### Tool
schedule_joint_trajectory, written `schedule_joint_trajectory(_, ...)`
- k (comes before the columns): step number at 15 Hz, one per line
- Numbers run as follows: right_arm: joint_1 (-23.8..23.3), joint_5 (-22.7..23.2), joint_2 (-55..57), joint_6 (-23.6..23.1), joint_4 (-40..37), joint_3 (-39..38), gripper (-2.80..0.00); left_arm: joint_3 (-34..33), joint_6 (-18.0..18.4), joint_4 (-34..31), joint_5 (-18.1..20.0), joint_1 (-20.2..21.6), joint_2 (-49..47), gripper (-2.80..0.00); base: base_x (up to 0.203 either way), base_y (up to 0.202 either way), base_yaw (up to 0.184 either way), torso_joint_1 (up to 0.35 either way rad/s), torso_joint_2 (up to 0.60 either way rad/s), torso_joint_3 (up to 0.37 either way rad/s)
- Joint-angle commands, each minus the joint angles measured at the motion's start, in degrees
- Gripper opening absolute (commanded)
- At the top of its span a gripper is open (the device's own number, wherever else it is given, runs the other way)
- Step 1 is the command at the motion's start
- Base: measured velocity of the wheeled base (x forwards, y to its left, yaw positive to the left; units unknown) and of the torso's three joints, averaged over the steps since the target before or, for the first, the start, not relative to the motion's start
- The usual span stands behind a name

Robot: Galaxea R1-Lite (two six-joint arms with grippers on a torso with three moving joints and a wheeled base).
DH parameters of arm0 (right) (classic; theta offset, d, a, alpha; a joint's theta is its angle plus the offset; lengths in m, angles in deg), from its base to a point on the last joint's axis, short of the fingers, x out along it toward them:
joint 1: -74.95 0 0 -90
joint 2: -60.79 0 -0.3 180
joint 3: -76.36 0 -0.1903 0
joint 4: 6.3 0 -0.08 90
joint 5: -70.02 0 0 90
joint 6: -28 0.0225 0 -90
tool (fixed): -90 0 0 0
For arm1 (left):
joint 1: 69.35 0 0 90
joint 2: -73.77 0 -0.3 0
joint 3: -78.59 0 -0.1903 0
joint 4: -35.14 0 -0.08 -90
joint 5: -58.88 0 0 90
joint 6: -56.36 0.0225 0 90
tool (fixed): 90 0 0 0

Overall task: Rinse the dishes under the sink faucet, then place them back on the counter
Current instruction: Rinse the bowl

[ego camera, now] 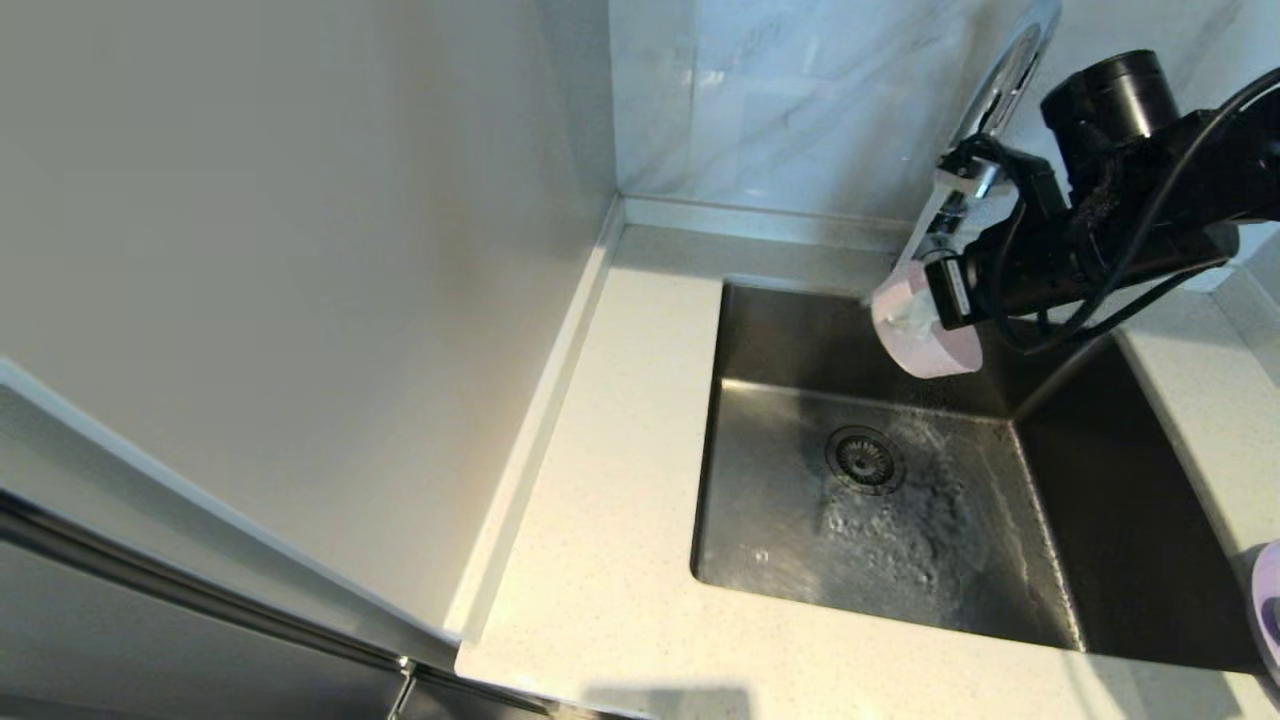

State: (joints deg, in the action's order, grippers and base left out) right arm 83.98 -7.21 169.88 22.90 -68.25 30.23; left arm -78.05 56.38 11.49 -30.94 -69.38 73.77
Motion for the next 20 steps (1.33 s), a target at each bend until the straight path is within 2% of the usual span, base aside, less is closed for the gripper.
schedule_joint_trajectory(1,-3.3,2.0,-1.4,0.0,-0.9,-0.8,-2.80,0.0,0.0,0.0,0.0,0.0,0.0,-2.80,0.000,0.000,0.000,0.000,0.00,0.000)
schedule_joint_trajectory(8,-12.2,9.4,-3.7,0.3,-3.7,-4.9,-2.80,0.0,0.0,0.0,0.0,0.0,0.0,-2.80,0.000,0.000,0.000,0.000,0.00,0.000)
schedule_joint_trajectory(9,-13.2,11.0,-3.8,1.5,-3.7,-4.8,-2.80,0.0,0.0,0.0,0.0,0.0,0.0,-2.80,0.000,0.000,0.000,0.000,0.00,0.000)
schedule_joint_trajectory(14,-18.2,20.5,-5.5,11.9,-3.6,-2.9,-2.80,0.0,0.0,0.0,0.0,0.0,0.0,-2.80,0.000,0.000,0.000,0.000,0.00,0.000)
schedule_joint_trajectory(17,-20.3,28.7,-8.1,18.4,-3.6,-3.0,-2.80,0.0,0.0,0.0,0.0,0.0,0.0,-2.80,0.000,0.000,0.000,0.000,0.00,0.000)
schedule_joint_trajectory(18,-20.6,31.3,-9.2,21.3,-3.7,-3.5,-2.80,0.0,0.0,0.0,0.0,0.0,0.0,-2.80,0.000,0.000,0.000,0.000,0.00,0.000)
schedule_joint_trajectory(20,-20.7,36.4,-10.5,30.3,-4.2,-3.2,-2.80,0.0,0.0,0.0,0.0,0.0,0.0,-2.80,0.000,0.000,0.000,0.000,0.00,0.000)
